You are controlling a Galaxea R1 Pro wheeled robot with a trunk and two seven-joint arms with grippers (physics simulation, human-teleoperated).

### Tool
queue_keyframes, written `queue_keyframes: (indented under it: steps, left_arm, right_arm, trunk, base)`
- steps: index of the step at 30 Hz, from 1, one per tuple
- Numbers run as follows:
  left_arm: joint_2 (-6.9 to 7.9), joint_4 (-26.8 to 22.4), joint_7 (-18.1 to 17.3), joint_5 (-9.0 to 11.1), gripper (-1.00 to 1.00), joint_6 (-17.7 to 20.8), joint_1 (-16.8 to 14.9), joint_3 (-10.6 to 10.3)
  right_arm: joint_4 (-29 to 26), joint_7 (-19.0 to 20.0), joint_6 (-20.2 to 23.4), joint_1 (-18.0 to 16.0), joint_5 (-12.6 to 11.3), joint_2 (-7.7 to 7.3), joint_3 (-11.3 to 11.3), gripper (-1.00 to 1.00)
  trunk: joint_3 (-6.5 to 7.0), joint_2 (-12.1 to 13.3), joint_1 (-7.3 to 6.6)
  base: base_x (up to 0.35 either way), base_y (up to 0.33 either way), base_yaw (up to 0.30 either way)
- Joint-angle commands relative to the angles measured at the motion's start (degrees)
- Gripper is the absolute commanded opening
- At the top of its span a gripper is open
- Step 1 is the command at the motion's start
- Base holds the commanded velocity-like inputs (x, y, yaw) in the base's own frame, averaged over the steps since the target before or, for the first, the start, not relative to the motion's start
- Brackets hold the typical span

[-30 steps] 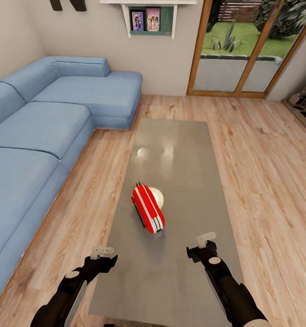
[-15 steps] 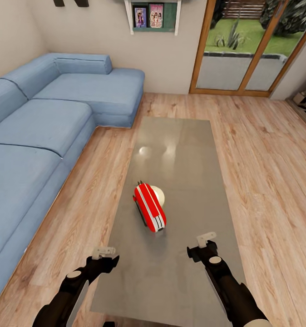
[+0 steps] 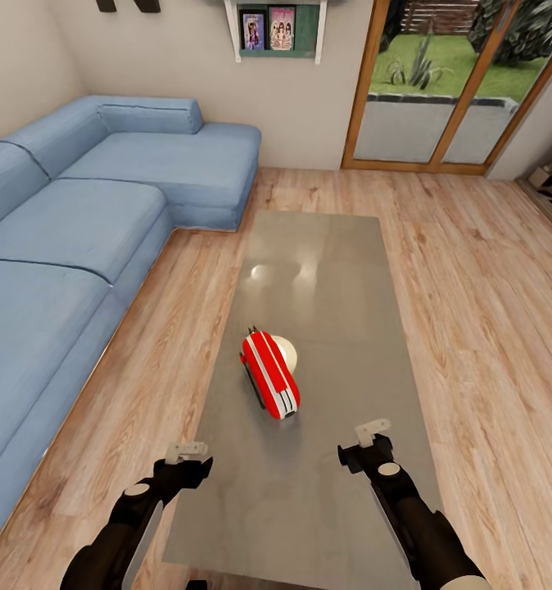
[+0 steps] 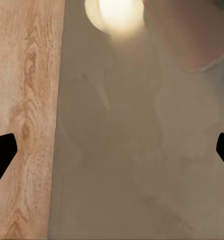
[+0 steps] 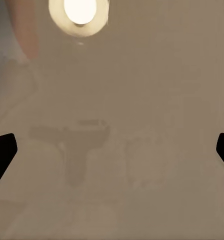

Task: Turn on the radio receiver that's on the table in the living room.

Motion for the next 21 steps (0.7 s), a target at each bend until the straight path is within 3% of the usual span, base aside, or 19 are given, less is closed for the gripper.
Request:
queue_keyframes:
  steps: [1, 10, 21]
  left_arm:
    - [0.05, -0.01, -0.27, 0.18, 1.0, 0.07, 0.0, -0.07]
    - [0.08, -0.02, -0.36, 0.12, 1.0, -0.48, 0.0, -0.17]
    - [0.08, -0.01, -0.24, -0.1, 1.0, -0.97, 0.0, -0.18]
  right_arm:
    - [-0.01, 0.0, 0.0, 0.0, 0.0, 0.0, 0.0, 1.0]
    - [-0.01, 0.16, 0.0, 0.0, 0.0, -0.03, 0.0, 1.0]
    - [0.0, 0.18, 0.0, 0.0, 0.0, -0.09, 0.0, 1.0]
  trunk:
    - [0.0, 0.0, 0.0]
    - [0.0, 0.0, 0.0]
    - [0.0, 0.0, 0.0]
  base:
    - [0.254, -0.12, 0.0]
    - [0.257, -0.054, 0.0]
    - [0.018, -0.001, 0.0]
